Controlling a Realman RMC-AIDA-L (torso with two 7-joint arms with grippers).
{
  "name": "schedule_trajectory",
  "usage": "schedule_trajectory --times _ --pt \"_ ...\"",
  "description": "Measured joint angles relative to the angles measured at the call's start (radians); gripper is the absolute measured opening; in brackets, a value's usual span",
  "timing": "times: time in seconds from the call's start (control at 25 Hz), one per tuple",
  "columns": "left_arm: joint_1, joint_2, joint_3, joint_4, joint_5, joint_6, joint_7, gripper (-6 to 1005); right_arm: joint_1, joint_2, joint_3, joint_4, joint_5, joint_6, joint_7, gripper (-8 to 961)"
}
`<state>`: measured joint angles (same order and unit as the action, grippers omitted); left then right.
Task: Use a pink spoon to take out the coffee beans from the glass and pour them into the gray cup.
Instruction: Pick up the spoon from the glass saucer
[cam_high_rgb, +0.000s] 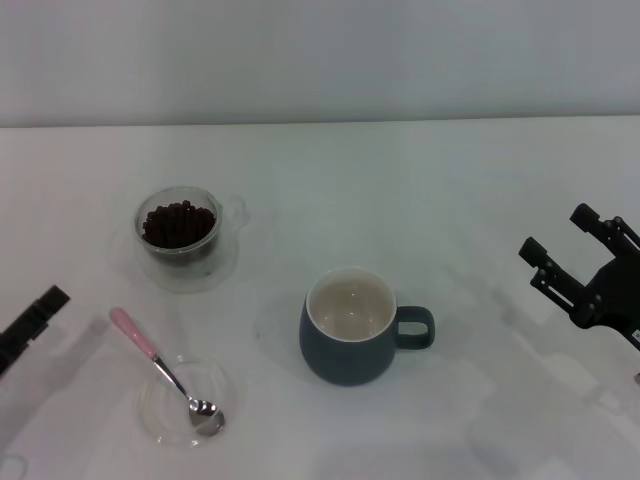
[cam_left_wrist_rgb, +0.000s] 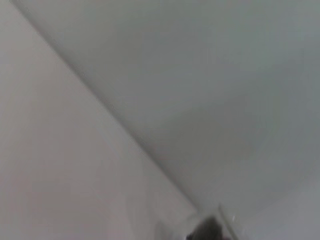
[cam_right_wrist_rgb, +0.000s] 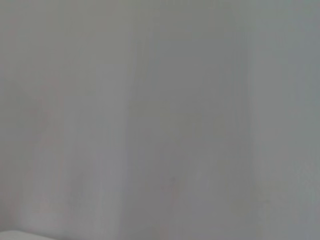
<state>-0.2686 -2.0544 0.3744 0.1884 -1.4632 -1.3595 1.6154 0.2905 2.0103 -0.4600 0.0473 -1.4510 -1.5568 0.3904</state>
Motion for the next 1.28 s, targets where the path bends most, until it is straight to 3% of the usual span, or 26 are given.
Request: schedule_trajectory --times 0.68,1.28 --pt "-0.149 0.066 0.002 0.014 0.309 0.070 -0.164 883 -0.002 0.001 0.008 0.027 0.005 -0.007 -0.001 809" --pt "-0.234 0.068 0.001 0.054 0.466 0.096 -0.271 848 -0.005 0.001 0.034 0.035 0.014 -0.001 -0.002 809"
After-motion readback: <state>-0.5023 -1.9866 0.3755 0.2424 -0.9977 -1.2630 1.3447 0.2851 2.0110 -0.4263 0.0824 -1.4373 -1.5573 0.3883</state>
